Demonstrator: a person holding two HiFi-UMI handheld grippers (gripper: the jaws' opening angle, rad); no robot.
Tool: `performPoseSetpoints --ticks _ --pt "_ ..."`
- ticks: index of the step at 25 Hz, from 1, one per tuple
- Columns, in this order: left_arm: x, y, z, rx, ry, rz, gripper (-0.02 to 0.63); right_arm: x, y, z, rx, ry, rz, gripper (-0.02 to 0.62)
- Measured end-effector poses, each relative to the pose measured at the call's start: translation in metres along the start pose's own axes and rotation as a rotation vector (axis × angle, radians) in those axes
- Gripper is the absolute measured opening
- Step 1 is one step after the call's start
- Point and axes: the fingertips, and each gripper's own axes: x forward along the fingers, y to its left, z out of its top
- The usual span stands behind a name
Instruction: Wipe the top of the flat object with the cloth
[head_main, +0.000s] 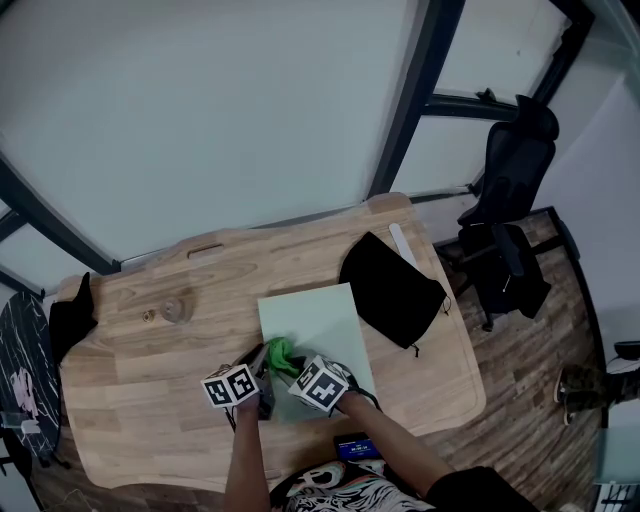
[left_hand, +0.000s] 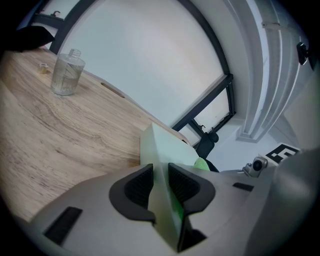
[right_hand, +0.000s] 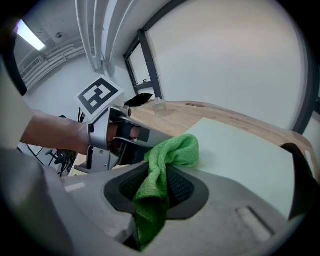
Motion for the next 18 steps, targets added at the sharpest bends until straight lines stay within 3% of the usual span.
performPoseSetpoints --ticks 18 --pt "0.001 0.001 0.001 -0.003 -0.014 -0.001 0.095 -0.001 0.024 -0.009 -0.074 0.037 0.097 0.089"
